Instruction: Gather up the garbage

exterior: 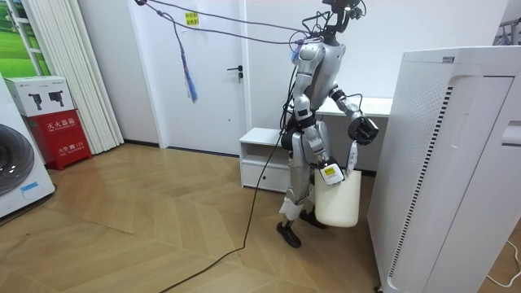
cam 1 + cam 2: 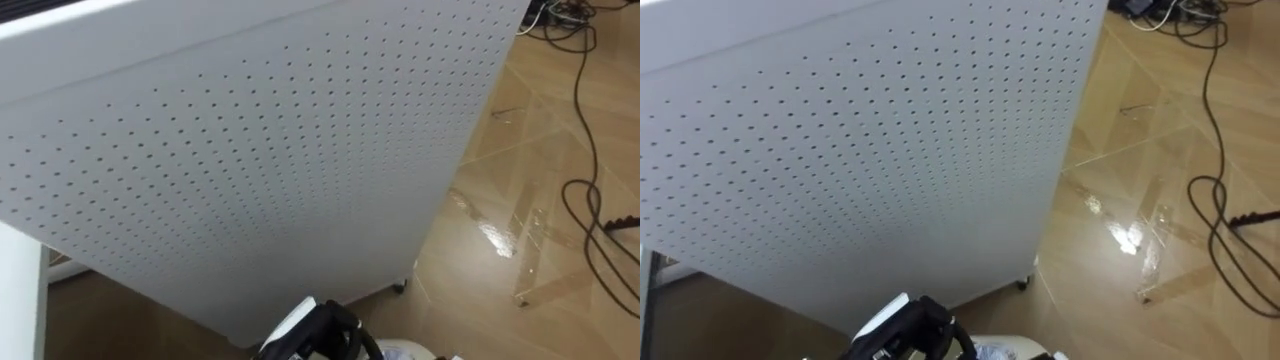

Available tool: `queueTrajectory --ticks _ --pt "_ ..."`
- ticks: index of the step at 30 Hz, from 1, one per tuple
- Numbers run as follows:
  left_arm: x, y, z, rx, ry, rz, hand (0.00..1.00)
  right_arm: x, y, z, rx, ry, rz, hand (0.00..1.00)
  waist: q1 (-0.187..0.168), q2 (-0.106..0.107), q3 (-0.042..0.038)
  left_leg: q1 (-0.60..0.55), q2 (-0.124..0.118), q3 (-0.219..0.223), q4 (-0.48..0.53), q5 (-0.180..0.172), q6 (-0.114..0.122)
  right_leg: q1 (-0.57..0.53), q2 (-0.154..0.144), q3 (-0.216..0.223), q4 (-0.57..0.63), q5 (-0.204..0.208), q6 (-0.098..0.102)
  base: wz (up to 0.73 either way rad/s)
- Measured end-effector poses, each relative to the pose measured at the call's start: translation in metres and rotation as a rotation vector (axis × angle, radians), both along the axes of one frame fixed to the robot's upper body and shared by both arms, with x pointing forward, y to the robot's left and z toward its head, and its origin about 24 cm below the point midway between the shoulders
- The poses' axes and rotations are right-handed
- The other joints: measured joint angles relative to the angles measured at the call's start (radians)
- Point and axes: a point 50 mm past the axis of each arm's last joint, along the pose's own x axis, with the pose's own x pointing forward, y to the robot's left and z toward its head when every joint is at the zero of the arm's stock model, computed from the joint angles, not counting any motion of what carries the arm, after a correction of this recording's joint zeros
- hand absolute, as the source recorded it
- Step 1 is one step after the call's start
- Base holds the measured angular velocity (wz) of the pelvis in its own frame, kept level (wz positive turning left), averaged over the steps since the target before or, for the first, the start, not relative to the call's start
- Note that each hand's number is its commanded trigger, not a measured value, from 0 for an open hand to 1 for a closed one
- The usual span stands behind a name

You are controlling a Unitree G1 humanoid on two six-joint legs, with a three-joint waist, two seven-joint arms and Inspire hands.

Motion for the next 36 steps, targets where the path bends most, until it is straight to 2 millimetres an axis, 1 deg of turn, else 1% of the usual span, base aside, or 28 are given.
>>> queueTrajectory --ticks 4,11,12,13,14,15,16,18,20,21,22,24,30,31,32,33,34,35,36 --pt "-0.001 0.000 -0.005 0.008 0.006 0.004 1.00 0.003 0.000 0.001 0.012 -0.010 -0.023 1.00 0.000 -0.002 0.0010 -0.012 0.002 0.018 0.001 0.000 0.000 -0.026 0.000 0.023 0.013 -0.003 -0.001 -0.12" --pt "-0.002 0.003 -0.009 0.041 0.014 -0.005 1.00 0.011 0.000 0.006 0.004 -0.042 -0.046 1.00 -0.006 -0.009 0.0029 -0.041 0.004 0.029 0.022 0.000 0.000 -0.060 -0.008 0.025 0.036 -0.011 -0.006 -0.02" --pt "-0.002 0.003 -0.009 0.043 0.014 -0.006 0.93 0.012 0.000 0.007 0.004 -0.047 -0.050 1.00 -0.005 -0.011 0.0029 -0.047 0.003 0.029 0.027 0.000 0.000 -0.066 -0.010 0.024 0.043 -0.012 -0.006 0.00" --pt "-0.003 0.003 -0.009 0.047 0.016 -0.012 0.75 0.012 0.000 0.007 0.007 -0.050 -0.062 1.00 -0.005 -0.012 0.0037 -0.048 0.002 0.029 0.030 0.000 0.000 -0.069 -0.012 0.023 0.048 -0.013 -0.007 0.00" --pt "-0.003 0.003 -0.010 0.048 0.018 -0.015 0.42 0.012 0.000 0.007 0.010 -0.051 -0.068 1.00 -0.005 -0.013 0.0037 -0.048 0.002 0.029 0.030 0.000 0.000 -0.069 -0.012 0.023 0.048 -0.013 -0.007 0.00" --pt "-0.004 0.003 -0.010 0.052 0.020 -0.019 0.29 0.012 -0.001 0.007 0.010 -0.051 -0.073 1.00 -0.006 -0.013 0.0036 -0.049 0.002 0.029 0.031 0.000 0.000 -0.069 -0.012 0.023 0.049 -0.014 -0.007 0.00" --pt "-0.004 0.003 -0.011 0.055 0.022 -0.020 0.29 0.012 0.000 0.007 0.008 -0.050 -0.069 1.00 -0.006 -0.013 0.0036 -0.049 0.002 0.029 0.033 0.000 0.000 -0.069 -0.013 0.022 0.051 -0.014 -0.007 0.00" --pt "-0.005 0.004 -0.013 0.071 0.021 -0.017 0.34 0.011 0.000 0.006 0.007 -0.048 -0.061 1.00 -0.006 -0.014 0.0033 -0.050 0.002 0.029 0.034 0.000 0.000 -0.071 -0.014 0.021 0.054 -0.014 -0.007 0.00" --pt "-0.007 0.004 -0.014 0.089 0.018 -0.026 0.52 0.012 0.002 0.006 0.006 -0.048 -0.052 1.00 -0.005 -0.014 0.0028 -0.055 0.001 0.028 0.034 0.001 0.002 -0.080 -0.015 0.024 0.060 -0.014 -0.007 0.00" --pt "-0.008 0.003 -0.015 0.098 0.017 -0.031 0.64 0.011 0.002 0.007 0.010 -0.051 -0.050 1.00 -0.006 -0.014 0.0027 -0.060 0.001 0.028 0.035 0.002 0.003 -0.086 -0.017 0.023 0.065 -0.014 -0.007 0.00" --pt "-0.009 0.003 -0.016 0.107 0.019 -0.036 0.81 0.010 0.002 0.006 0.013 -0.048 -0.047 1.00 -0.006 -0.014 0.0027 -0.062 0.001 0.028 0.038 0.002 0.003 -0.086 -0.017 0.022 0.067 -0.014 -0.007 0.00" --pt "-0.010 0.003 -0.017 0.116 0.020 -0.039 1.00 0.009 0.002 0.005 0.017 -0.043 -0.040 1.00 -0.006 -0.014 0.0026 -0.063 0.002 0.028 0.043 0.002 0.003 -0.086 -0.017 0.022 0.068 -0.014 -0.008 0.00" --pt "-0.011 0.007 -0.022 0.139 0.034 -0.030 1.00 0.007 0.003 0.004 0.029 -0.032 -0.042 1.00 -0.006 -0.014 0.0023 -0.062 0.001 0.028 0.039 0.002 0.004 -0.086 -0.018 0.019 0.069 -0.014 -0.008 0.00" --pt "-0.012 0.008 -0.024 0.148 0.042 -0.032 0.83 0.007 0.002 0.004 0.026 -0.031 -0.043 1.00 -0.005 -0.014 0.0018 -0.062 0.000 0.028 0.036 0.003 0.005 -0.087 -0.020 0.017 0.069 -0.014 -0.008 0.03" --pt "-0.013 0.009 -0.025 0.153 0.046 -0.034 0.64 0.007 0.001 0.004 0.025 -0.030 -0.042 1.00 -0.005 -0.015 0.0015 -0.062 -0.001 0.028 0.033 0.004 0.006 -0.088 -0.021 0.016 0.069 -0.014 -0.008 0.03" --pt "-0.014 0.010 -0.027 0.160 0.056 -0.039 0.64 0.007 0.000 0.004 0.024 -0.028 -0.038 1.00 -0.003 -0.016 0.0008 -0.062 -0.002 0.030 0.028 0.007 0.006 -0.090 -0.022 0.016 0.068 -0.014 -0.008 0.00" --pt "-0.015 0.012 -0.029 0.168 0.065 -0.046 0.31 0.007 -0.001 0.004 0.022 -0.027 -0.035 1.00 -0.002 -0.016 0.0006 -0.062 -0.003 0.031 0.026 0.007 0.007 -0.090 -0.023 0.016 0.067 -0.014 -0.007 0.00" --pt "-0.016 0.013 -0.029 0.172 0.068 -0.049 0.14 0.007 -0.001 0.004 0.021 -0.026 -0.033 1.00 -0.002 -0.016 0.0005 -0.062 -0.003 0.031 0.026 0.007 0.007 -0.090 -0.023 0.016 0.067 -0.014 -0.008 0.00" --pt "-0.017 0.016 -0.030 0.185 0.071 -0.053 0.04 0.007 -0.001 0.004 0.021 -0.025 -0.031 1.00 -0.002 -0.017 -0.0003 -0.062 -0.003 0.031 0.025 0.007 0.007 -0.090 -0.023 0.016 0.066 -0.014 -0.007 0.00"
